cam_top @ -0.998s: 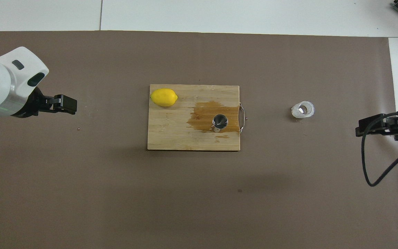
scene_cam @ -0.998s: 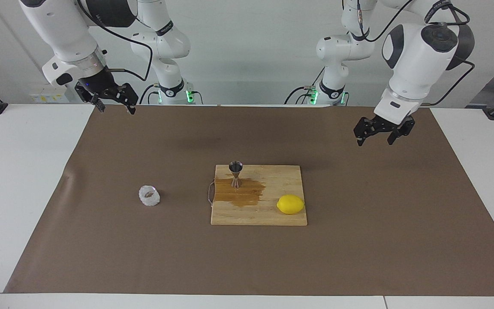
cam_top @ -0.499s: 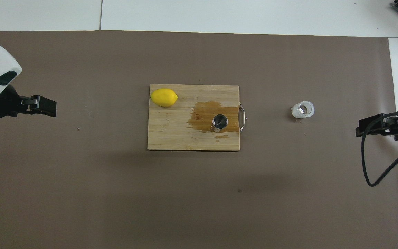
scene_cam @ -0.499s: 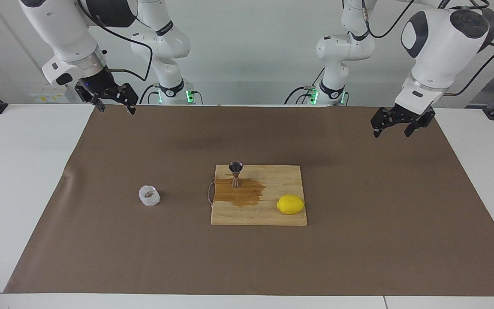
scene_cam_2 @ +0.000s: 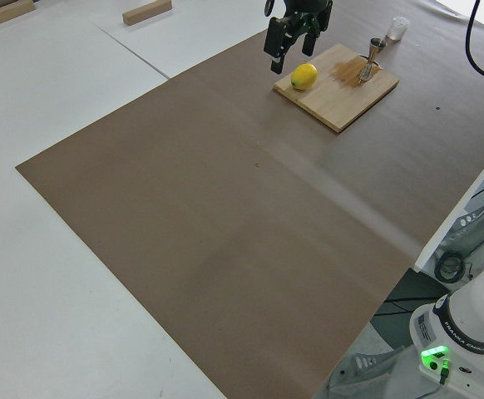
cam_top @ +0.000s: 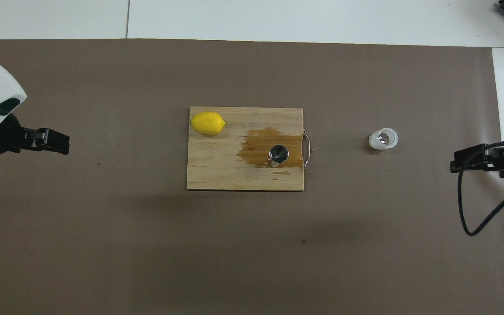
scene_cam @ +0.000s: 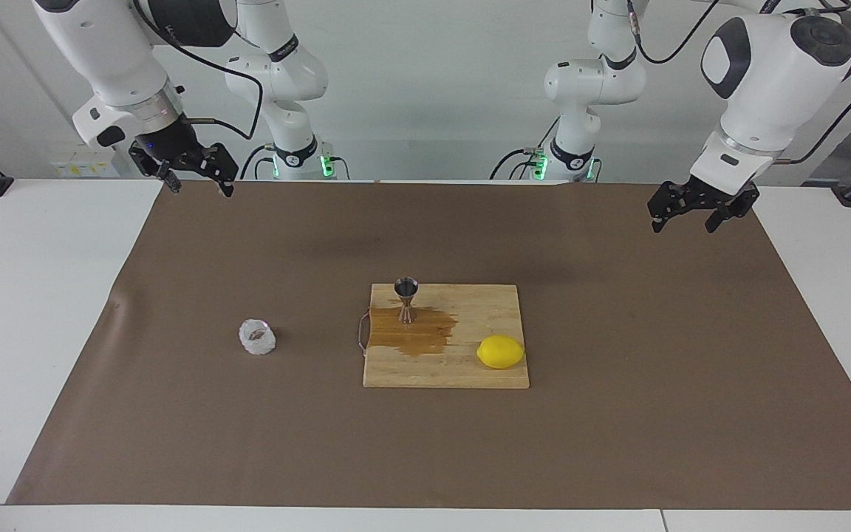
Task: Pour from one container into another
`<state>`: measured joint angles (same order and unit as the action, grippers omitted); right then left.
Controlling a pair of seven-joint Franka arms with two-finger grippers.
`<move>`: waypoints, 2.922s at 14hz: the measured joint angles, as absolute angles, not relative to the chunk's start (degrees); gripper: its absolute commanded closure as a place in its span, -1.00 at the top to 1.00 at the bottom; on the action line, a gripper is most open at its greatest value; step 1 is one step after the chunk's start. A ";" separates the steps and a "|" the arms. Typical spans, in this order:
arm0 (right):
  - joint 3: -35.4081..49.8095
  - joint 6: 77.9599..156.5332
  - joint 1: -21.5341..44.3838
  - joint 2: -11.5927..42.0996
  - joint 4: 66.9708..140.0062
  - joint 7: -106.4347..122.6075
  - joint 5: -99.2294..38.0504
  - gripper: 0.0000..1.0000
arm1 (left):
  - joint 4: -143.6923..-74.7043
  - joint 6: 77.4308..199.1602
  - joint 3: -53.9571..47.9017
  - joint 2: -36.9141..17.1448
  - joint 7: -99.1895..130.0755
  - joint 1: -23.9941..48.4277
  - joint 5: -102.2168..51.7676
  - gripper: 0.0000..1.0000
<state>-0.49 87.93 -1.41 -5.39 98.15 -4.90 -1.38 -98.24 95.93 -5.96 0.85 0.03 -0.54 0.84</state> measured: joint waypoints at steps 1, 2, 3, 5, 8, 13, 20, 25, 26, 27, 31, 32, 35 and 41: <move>-0.49 87.93 -1.44 -5.39 98.15 -4.90 -1.38 1.00 | -98.06 96.08 -6.06 0.92 0.04 -0.88 0.16 1.00; -0.50 87.92 -1.53 -5.39 98.15 -4.90 -1.38 1.00 | -97.46 96.13 -6.04 1.04 0.03 -1.32 -1.04 1.00; -0.50 87.89 -1.66 -5.39 98.15 -4.90 -1.38 1.00 | -96.44 95.79 -6.05 1.16 -0.02 -1.77 -1.82 1.00; -0.50 87.89 -1.80 -5.39 98.15 -3.81 -1.38 1.00 | -94.59 94.22 -6.06 1.46 -0.05 -2.29 -2.12 1.00; -0.57 90.61 -2.43 -5.41 98.72 7.26 -1.38 1.00 | -94.26 93.39 -6.10 1.66 -0.05 -2.55 -2.17 1.00; -0.73 100.81 -4.81 -5.57 104.07 36.40 -1.38 1.00 | -94.41 93.37 -6.11 1.65 -0.05 -3.36 -2.20 1.00; -0.83 115.35 -9.73 1.19 110.99 74.95 -11.64 1.00 | -94.41 93.37 -6.18 1.65 -0.05 -3.38 -2.21 1.00; -0.83 120.97 -11.67 10.32 111.11 91.97 -27.49 1.00 | -94.41 93.37 -6.18 1.65 -0.05 -3.38 -2.22 1.00; -0.80 120.97 -11.62 11.35 111.14 94.40 -29.67 1.00 | -94.41 93.37 -6.18 1.65 -0.05 -3.38 -2.22 1.00; -0.76 120.97 -11.59 12.17 111.19 96.27 -30.89 1.00 | -94.41 93.37 -6.18 1.65 -0.05 -3.38 -2.22 1.00; -0.56 122.01 -11.48 16.07 112.06 103.99 -37.47 1.00 | -94.41 93.37 -6.19 1.65 -0.05 -3.38 -2.23 1.00; -0.57 122.89 -11.49 18.07 112.29 107.71 -41.35 1.00 | -94.41 93.37 -6.19 1.65 -0.05 -3.38 -2.23 1.00; -0.26 126.24 -11.35 22.94 112.22 113.03 -45.67 1.00 | -94.41 93.37 -6.19 1.65 -0.05 -3.38 -2.23 1.00; 0.11 126.29 -10.95 23.85 112.19 114.25 -46.14 1.00 | -94.41 93.37 -6.19 1.65 -0.05 -3.38 -2.23 1.00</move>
<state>0.11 126.29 -10.95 23.85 112.19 114.25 -46.14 -94.41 93.37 -6.19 1.65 -0.05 -3.38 -2.23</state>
